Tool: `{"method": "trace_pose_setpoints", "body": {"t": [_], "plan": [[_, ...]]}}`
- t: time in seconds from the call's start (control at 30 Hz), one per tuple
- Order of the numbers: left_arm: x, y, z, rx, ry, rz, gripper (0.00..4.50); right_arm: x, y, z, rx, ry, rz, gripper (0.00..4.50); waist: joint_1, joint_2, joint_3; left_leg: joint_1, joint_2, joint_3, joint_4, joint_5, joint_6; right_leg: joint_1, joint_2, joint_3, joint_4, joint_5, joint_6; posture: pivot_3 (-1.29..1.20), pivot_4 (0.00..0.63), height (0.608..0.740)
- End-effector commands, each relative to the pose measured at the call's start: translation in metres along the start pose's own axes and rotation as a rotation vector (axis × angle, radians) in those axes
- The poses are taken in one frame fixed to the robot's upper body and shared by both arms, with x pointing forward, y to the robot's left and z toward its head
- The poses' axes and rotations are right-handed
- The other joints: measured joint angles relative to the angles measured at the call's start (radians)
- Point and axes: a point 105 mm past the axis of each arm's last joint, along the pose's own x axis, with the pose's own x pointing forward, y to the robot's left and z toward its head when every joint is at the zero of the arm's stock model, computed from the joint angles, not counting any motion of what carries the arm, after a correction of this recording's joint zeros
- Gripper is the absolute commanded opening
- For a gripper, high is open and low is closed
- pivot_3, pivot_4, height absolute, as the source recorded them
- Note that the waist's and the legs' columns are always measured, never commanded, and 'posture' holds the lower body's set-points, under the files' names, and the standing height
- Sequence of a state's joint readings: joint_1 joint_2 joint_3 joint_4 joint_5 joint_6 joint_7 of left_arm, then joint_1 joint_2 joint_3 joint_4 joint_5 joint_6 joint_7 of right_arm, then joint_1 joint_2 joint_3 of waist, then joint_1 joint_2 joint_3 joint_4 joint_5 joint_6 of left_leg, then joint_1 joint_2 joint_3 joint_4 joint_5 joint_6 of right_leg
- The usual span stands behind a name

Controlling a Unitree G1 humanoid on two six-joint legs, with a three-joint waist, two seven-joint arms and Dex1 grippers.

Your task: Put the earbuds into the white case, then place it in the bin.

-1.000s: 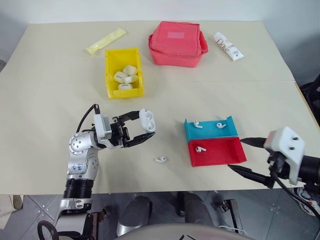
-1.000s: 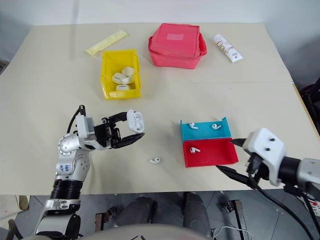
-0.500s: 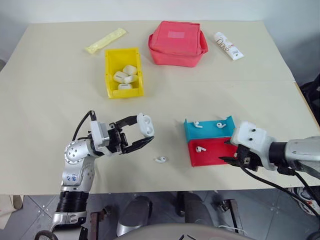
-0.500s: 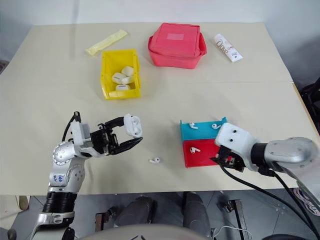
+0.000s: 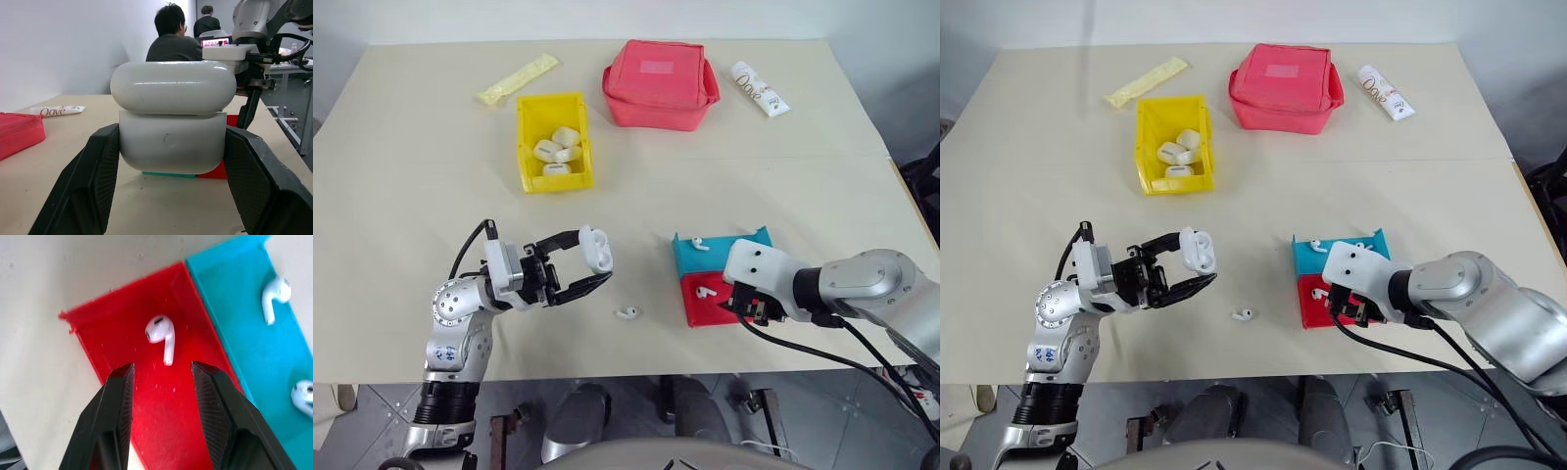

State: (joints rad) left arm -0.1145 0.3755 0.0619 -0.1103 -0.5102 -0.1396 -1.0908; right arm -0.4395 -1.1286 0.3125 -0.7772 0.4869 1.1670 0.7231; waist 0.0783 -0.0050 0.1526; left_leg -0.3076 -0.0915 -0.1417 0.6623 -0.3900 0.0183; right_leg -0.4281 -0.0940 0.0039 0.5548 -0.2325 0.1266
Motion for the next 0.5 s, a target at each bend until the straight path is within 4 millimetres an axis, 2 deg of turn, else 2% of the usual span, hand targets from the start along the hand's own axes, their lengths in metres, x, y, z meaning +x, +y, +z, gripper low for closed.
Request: {"method": "trace_pose_setpoints", "body": {"t": [0.03, 0.5], "plan": [[0.000, 0.000, 0.012, 0.032, -0.025, -0.001, 2.78, 0.002, -0.001, 0.005, -0.030, -0.002, -0.018, 1.88, 0.001, 0.000, 0.000, 0.000, 0.000, 0.000, 0.000, 0.000, 0.000, 0.000, 0.000, 0.000, 0.000, 0.000, 0.000, 0.00, 0.150, 0.740], [-0.006, -0.005, 0.016, 0.028, -0.005, 0.014, 2.78, 0.024, -0.002, 0.012, -0.055, -0.016, 0.000, 1.88, -0.004, 0.000, 0.000, 0.000, 0.000, 0.000, 0.000, 0.000, 0.000, 0.000, 0.000, 0.000, 0.000, 0.000, 0.000, 0.00, 0.150, 0.740]]}}
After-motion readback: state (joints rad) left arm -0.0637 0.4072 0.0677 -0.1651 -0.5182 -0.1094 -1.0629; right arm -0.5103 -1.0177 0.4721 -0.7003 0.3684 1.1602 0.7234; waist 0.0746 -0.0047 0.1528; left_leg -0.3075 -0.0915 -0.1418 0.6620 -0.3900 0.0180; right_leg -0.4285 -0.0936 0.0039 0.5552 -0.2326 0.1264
